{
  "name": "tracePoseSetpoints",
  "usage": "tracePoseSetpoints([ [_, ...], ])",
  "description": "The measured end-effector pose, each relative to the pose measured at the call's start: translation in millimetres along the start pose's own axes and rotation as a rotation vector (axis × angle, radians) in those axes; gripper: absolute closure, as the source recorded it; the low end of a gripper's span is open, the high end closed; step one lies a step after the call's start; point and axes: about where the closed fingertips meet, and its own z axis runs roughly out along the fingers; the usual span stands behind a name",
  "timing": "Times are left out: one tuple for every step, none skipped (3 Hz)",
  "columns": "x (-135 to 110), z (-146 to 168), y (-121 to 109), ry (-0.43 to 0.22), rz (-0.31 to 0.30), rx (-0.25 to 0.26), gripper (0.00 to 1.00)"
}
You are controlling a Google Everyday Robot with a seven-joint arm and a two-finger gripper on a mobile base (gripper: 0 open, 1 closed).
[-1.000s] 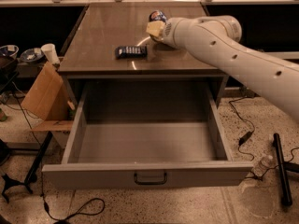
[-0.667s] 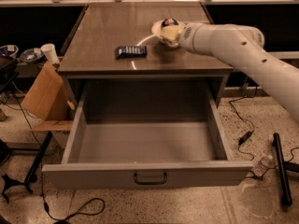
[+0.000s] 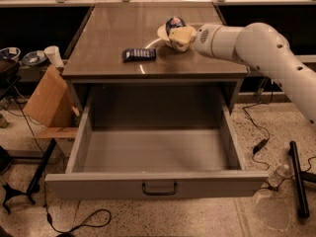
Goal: Place pepsi can into top drawer
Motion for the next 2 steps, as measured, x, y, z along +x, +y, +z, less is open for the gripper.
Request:
tracePoseSetpoints([
  [0.1, -0.1, -0.6, 0.0, 0.0, 0.001, 1.0],
  [5.2, 8.6, 0.7, 0.019, 0.012, -0.014, 1.0],
])
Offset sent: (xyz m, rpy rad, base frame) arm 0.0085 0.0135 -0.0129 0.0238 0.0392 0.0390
